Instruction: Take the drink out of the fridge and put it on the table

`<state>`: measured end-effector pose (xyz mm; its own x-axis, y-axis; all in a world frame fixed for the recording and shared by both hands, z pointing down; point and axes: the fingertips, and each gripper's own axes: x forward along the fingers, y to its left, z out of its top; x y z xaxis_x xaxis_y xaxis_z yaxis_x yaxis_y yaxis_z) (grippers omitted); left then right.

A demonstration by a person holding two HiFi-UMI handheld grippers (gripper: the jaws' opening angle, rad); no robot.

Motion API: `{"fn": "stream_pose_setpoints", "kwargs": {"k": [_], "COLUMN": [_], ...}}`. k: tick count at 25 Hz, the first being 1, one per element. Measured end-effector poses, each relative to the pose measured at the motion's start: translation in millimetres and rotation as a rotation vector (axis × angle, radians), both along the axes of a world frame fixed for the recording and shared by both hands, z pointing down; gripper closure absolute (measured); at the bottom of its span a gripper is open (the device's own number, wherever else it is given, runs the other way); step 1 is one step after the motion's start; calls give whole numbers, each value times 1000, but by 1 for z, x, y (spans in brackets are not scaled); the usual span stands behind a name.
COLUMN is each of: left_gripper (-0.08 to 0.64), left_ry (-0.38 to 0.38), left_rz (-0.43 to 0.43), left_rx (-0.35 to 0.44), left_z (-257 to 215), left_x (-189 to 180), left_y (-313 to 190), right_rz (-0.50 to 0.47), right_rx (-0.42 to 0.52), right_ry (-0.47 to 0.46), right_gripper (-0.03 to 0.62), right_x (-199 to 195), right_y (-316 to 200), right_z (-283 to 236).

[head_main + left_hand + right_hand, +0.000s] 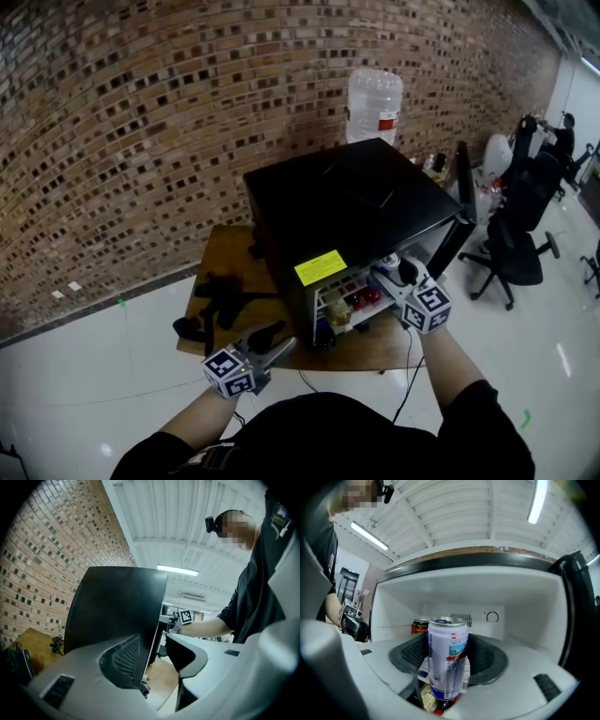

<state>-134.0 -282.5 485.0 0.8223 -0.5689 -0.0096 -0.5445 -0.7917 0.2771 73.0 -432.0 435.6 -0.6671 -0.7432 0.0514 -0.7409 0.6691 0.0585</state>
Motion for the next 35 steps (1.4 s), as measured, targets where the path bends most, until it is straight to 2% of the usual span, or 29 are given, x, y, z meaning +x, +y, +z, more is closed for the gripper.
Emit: {"fn": "stream_pose_setpoints", "kwargs": {"k": [4,8,14,25,27,31,35], "left_gripper": [393,393,393,399,410,453,560], "left_ry": [7,2,-23,-73,-82,-69,-84], "left_rz": [60,88,139,216,239,243,224], "left_rx": [-25,-33,-55,-168,-187,-167,-176], "left_z": [3,7,37,134,150,176,197], "left_x": [0,18,84,201,220,258,280], "left_y": [8,15,42,27,28,5,-8], "right_rz": [50,83,75,81,78,56,46], "right_rx": [5,-30,-118,-201,-205,-144,-148], "right_ry": [-14,2,47,19,21,67,96], "right_gripper": [328,328,328,328,328,327,327], "right_x": [14,37,77,125,128,139,141], "right_y": [27,55,86,99,103,86,87], "right_z": [1,24,98,223,240,269,294]}}
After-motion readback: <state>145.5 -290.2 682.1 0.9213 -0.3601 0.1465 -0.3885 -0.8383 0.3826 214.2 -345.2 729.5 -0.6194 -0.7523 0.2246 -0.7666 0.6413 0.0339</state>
